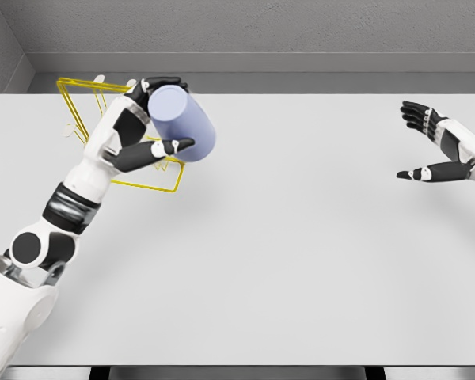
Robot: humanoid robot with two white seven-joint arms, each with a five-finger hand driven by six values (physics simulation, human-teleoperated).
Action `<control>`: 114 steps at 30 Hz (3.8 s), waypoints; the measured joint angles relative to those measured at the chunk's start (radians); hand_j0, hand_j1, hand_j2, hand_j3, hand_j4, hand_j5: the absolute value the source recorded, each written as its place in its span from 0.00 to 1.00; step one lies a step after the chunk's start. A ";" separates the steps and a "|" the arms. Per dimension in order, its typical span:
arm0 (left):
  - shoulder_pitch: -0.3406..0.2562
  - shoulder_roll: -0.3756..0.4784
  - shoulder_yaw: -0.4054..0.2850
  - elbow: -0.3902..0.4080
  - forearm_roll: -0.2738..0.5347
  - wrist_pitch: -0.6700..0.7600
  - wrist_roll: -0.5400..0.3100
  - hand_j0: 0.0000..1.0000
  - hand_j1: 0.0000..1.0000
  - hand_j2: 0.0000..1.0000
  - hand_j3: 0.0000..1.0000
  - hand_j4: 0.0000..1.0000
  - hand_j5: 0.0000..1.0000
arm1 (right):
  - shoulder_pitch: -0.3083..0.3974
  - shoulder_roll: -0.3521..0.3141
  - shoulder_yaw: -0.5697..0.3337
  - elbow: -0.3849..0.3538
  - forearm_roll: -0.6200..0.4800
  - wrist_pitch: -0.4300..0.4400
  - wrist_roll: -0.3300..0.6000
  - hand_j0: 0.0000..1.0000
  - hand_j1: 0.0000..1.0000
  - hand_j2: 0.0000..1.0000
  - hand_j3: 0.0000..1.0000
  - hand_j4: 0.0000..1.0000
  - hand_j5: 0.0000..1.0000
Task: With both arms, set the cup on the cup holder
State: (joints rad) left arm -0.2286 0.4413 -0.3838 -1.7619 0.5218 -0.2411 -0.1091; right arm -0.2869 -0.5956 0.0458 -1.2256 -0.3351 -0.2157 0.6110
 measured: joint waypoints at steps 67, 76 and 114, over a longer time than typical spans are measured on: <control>-0.002 0.111 0.029 0.080 0.077 0.023 0.015 0.69 0.69 0.69 0.69 0.69 0.69 | 0.021 0.122 0.065 -0.014 -0.263 0.207 0.000 1.00 1.00 1.00 1.00 1.00 1.00; -0.005 0.108 0.029 0.087 0.076 0.023 0.015 0.69 0.69 0.69 0.69 0.69 0.69 | 0.021 0.126 0.065 -0.014 -0.262 0.209 0.000 1.00 1.00 1.00 1.00 1.00 1.00; -0.018 0.097 0.030 0.084 0.077 0.027 0.014 0.69 0.69 0.69 0.69 0.69 0.69 | 0.009 0.146 0.055 0.016 -0.235 0.213 0.000 1.00 1.00 1.00 1.00 1.00 1.00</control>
State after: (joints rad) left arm -0.2470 0.5387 -0.3537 -1.6783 0.5984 -0.2145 -0.0951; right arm -0.2777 -0.4500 0.1005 -1.2093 -0.5697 -0.0032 0.6108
